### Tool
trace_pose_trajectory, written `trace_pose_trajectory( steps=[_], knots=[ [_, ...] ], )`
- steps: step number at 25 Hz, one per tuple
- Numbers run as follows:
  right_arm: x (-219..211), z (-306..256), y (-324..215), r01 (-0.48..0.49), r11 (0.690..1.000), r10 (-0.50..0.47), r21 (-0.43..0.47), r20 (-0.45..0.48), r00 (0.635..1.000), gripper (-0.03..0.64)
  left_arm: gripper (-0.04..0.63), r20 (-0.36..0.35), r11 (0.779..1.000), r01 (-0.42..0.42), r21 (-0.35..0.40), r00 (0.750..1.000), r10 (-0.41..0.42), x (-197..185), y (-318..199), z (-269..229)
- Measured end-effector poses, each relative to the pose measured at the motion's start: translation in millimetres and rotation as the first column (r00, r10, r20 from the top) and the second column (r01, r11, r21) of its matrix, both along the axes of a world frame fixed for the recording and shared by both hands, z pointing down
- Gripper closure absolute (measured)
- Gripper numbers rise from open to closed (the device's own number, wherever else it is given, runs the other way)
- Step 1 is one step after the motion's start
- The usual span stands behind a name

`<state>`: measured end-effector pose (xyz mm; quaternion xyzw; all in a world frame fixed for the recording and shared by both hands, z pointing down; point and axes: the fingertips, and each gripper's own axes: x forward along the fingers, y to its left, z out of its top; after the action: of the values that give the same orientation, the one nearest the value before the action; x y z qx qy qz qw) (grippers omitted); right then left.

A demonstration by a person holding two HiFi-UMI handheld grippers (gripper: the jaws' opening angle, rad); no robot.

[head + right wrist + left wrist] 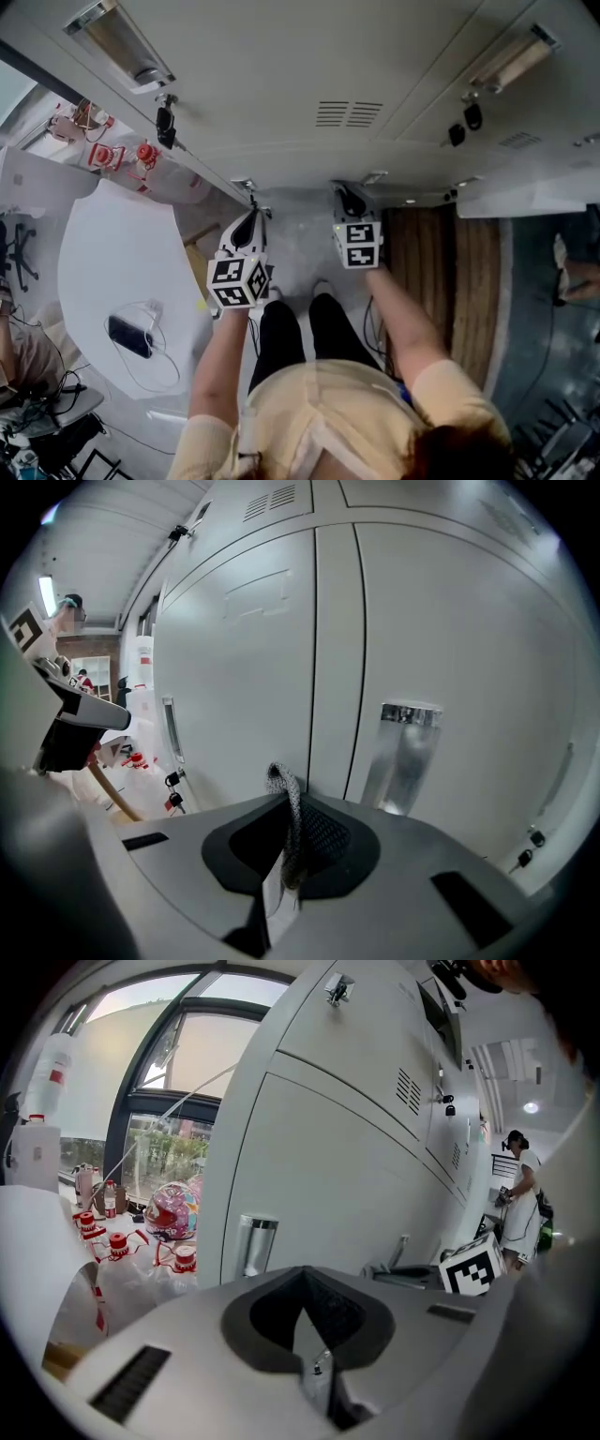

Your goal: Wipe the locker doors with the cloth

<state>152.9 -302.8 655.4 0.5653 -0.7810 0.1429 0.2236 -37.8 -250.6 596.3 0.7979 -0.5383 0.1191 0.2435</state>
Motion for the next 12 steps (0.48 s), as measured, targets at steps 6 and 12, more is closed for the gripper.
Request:
trace_pose_trajectory(
  steps=[6, 12],
  knots=[
    [10.7, -11.0, 7.5, -0.038, 0.999, 0.038, 0.005, 0.02, 0.999, 0.597, 0.594, 0.004, 1.0, -0.018, 0.012, 1.0, 0.018, 6.3, 1.0, -6.5],
    [13.5, -34.3, 22.5, -0.071, 0.997, 0.071, 0.014, 0.034, 0.997, 0.597, 0.594, 0.014, 1.0, -0.018, 0.02, 1.0, 0.018, -3.0, 1.6, -15.1]
  ],
)
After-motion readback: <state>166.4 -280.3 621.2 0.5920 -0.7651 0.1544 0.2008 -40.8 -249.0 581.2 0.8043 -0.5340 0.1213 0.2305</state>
